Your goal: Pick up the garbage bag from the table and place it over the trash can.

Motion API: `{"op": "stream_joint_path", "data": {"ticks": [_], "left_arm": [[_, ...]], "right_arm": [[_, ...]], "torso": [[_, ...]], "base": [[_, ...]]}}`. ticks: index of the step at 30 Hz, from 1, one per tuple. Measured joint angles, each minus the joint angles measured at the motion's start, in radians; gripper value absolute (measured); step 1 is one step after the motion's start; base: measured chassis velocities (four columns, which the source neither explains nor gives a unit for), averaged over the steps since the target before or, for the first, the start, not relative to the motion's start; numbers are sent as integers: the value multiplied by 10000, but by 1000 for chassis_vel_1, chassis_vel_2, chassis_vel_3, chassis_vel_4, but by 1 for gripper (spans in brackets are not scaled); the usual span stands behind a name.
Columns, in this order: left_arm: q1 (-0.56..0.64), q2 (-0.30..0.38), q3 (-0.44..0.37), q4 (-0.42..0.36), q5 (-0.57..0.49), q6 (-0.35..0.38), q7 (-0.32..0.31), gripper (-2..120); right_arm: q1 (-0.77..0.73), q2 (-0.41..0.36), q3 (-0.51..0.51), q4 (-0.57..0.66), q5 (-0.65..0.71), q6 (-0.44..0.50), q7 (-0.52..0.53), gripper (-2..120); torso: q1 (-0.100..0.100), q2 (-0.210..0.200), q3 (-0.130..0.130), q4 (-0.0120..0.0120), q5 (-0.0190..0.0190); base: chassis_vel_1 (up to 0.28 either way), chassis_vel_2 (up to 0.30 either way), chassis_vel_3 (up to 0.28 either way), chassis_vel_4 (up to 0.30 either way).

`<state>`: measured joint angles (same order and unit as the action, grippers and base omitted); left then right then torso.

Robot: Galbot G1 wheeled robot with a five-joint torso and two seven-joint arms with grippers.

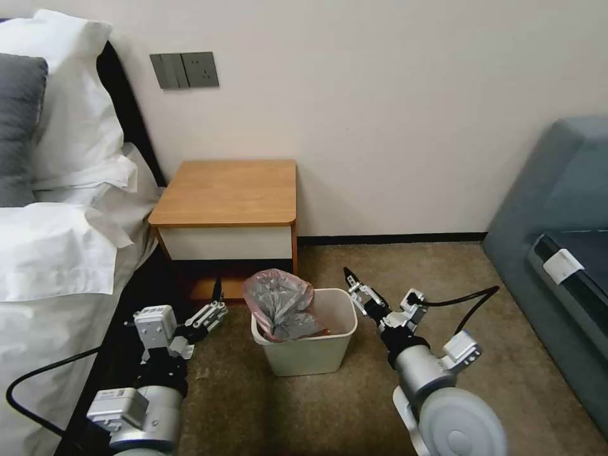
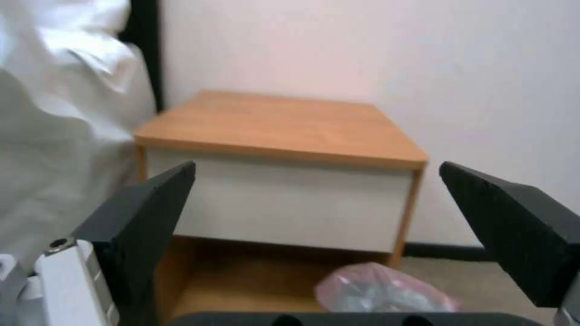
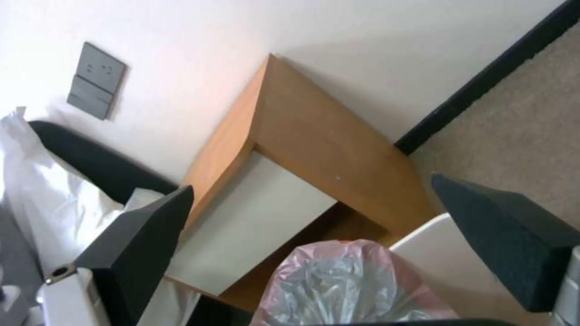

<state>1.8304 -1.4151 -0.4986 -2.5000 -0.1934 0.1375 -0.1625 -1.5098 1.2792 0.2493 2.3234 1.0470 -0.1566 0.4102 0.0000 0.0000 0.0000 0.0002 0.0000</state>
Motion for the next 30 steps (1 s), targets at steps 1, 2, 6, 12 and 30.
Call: {"op": "stream_joint_path", "data": {"ticks": [1, 2, 6, 12, 30], "left_arm": [[-74, 154, 67, 0, -218, 175, -5, 100], [-163, 327, 128, 0, -455, 359, -24, 100], [-1152, 1518, 479, 0, -2290, 1413, -496, 100], [-2883, 2320, 1303, 72, -3973, 2246, -1475, 100], [-5649, 1340, 5881, 2696, -3082, 4709, -4619, 100]], "right_arm": [[1, -6, 5, 16, -26, 0, 15, 100], [-4, -12, 4, 28, -73, 0, 23, 100], [-154, -70, -7, 182, -252, 17, 161, 100], [-531, -145, 91, 441, -367, 61, 453, 100], [-578, 416, -88, 86, -721, 184, 711, 100]], "torso": [[0, 0, 0, 0, 0], [0, 0, 0, 0, -1], [0, 0, 0, -1, -2], [0, 0, 0, -3, -1], [0, 0, 0, -2, 0]], "base": [[0, 0, 0, 0], [0, 0, 0, 0], [0, 0, 0, 0], [0, 0, 0, 0], [0, 0, 0, 0]]}}
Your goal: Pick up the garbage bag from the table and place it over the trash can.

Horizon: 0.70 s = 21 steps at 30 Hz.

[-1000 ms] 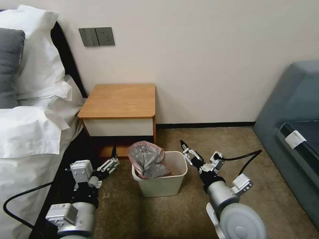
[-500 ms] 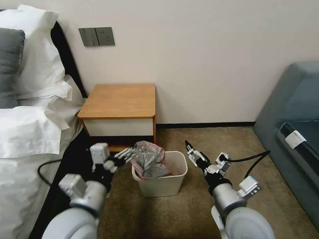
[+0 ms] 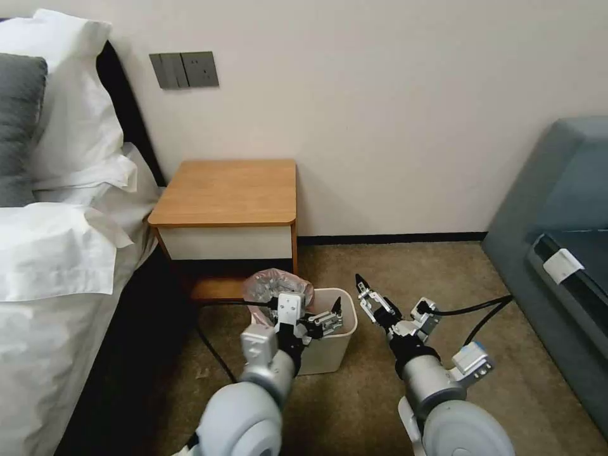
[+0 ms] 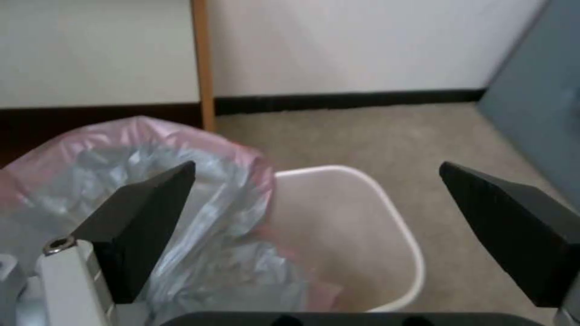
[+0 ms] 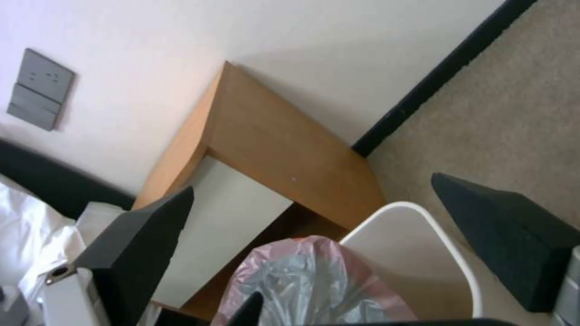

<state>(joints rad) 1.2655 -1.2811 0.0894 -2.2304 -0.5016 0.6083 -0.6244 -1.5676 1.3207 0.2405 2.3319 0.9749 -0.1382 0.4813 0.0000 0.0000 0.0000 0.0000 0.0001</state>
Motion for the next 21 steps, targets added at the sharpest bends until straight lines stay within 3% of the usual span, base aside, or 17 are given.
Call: {"op": "stream_joint_path", "data": {"ticks": [6, 8, 21], "left_arm": [[-380, -277, -252, 524, -707, 567, -1298, 100], [-423, -264, -383, 577, -964, 669, -1464, 100], [1, 234, -1353, 945, -1267, 712, -1745, 100]], "right_arm": [[8, 100, -60, -41, -14, 11, 0, 100], [11, 99, -61, -66, -14, 15, 0, 100], [265, 59, -242, -351, 85, 16, 21, 100]], "torso": [[0, 0, 0, 0, -1], [0, 0, 0, 0, 0], [0, 0, 0, 1, -2]], "base": [[0, 0, 0, 0], [0, 0, 0, 0], [0, 0, 0, 0]]}}
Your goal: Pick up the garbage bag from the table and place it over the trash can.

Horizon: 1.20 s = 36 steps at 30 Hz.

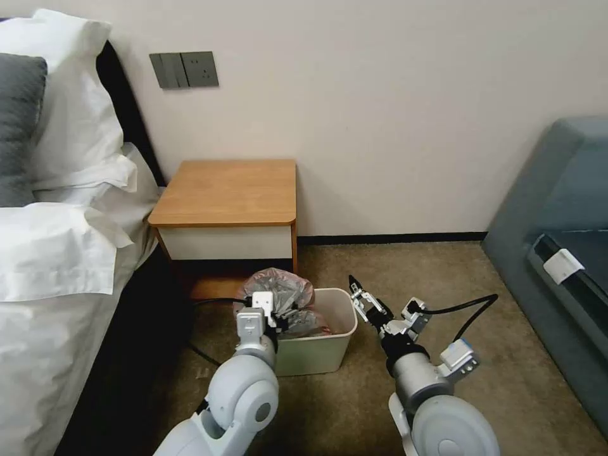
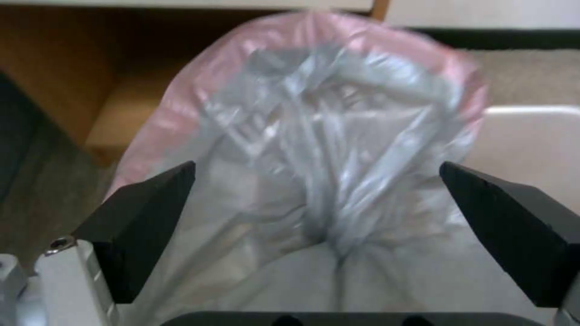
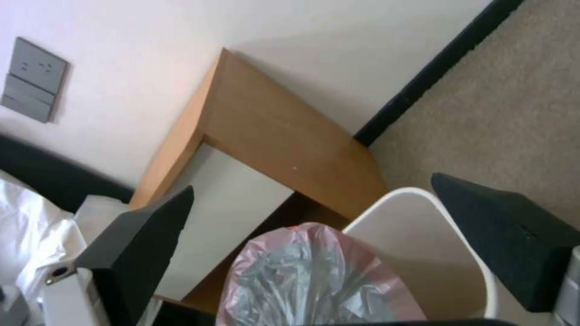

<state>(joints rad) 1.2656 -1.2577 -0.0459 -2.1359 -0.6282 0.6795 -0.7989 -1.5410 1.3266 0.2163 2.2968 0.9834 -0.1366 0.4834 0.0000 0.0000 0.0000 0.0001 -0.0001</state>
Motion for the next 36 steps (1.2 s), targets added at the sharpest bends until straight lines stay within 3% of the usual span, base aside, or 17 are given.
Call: {"op": "stream_joint_path", "data": {"ticks": [8, 21, 28, 30, 32, 36], "left_arm": [[-19, -161, -116, 737, 77, -193, 93, 100], [-12, -106, -275, 947, 91, -263, 152, 100], [-46, -162, -242, 1226, 53, -430, 316, 77], [-46, -162, -242, 1226, 53, -430, 316, 77], [-51, -165, -261, 1300, -8, -438, 318, 62], [-52, -164, -298, 1337, -119, -461, 318, 51]], "right_arm": [[-45, -100, 105, -22, -27, 55, 54, 100], [16, -51, 94, -259, -127, 128, 81, 100], [-4, -68, 155, -266, -134, 181, 147, 100], [-4, -68, 155, -266, -134, 181, 147, 100], [-2, -64, 183, -321, -150, 214, 174, 100], [11, -43, 183, -385, -190, 219, 176, 100]], "torso": [[0, 0, 0, -1, 0], [0, 0, 0, -1, 1], [0, 0, 0, -1, 1], [0, 0, 0, -1, 1], [0, 0, 0, -1, 1], [0, 0, 0, -1, 1]], "base": [[0, 0, 0, 0], [0, 0, 0, 0], [0, 0, 0, 0], [0, 0, 0, 0], [0, 0, 0, 0], [0, 0, 0, 0]]}}
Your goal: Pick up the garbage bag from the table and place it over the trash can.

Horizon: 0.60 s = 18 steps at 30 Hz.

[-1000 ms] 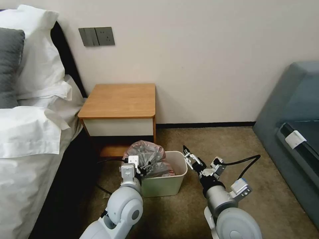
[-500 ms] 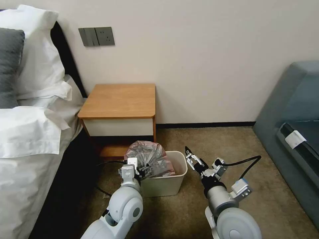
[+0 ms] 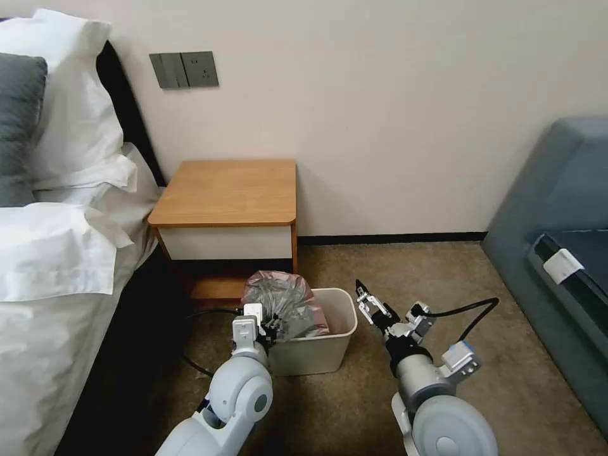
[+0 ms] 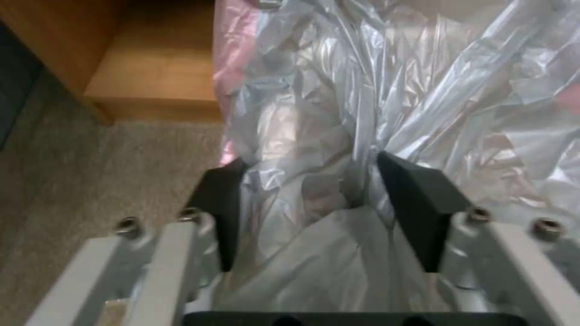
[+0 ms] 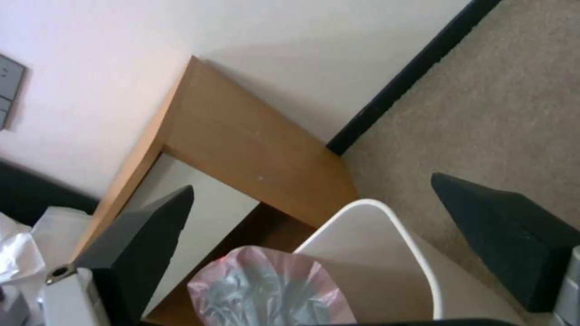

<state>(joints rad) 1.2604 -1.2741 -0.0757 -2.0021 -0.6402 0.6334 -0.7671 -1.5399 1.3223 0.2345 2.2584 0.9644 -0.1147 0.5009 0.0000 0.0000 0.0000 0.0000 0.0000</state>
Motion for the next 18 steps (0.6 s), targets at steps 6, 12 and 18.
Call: {"op": "stream_joint_path", "data": {"ticks": [6, 12, 18], "left_arm": [[67, -31, -70, -11, -293, -406, 46, 25], [404, -169, -166, 175, 44, -2291, 754, 11], [707, -219, -188, -151, 182, -3695, 1396, 11]], "right_arm": [[30, 41, -10, -99, -154, 6, -7, 100], [39, 129, -62, -151, -400, 7, -52, 100], [18, 66, -88, 90, -707, -5, -212, 100]], "torso": [[0, 0, 0, 0, 0], [0, -1, 0, -1, -1], [0, -1, 0, -1, 1]], "base": [[0, 0, 0, 0], [0, 0, 0, 0], [0, 0, 0, 0]]}}
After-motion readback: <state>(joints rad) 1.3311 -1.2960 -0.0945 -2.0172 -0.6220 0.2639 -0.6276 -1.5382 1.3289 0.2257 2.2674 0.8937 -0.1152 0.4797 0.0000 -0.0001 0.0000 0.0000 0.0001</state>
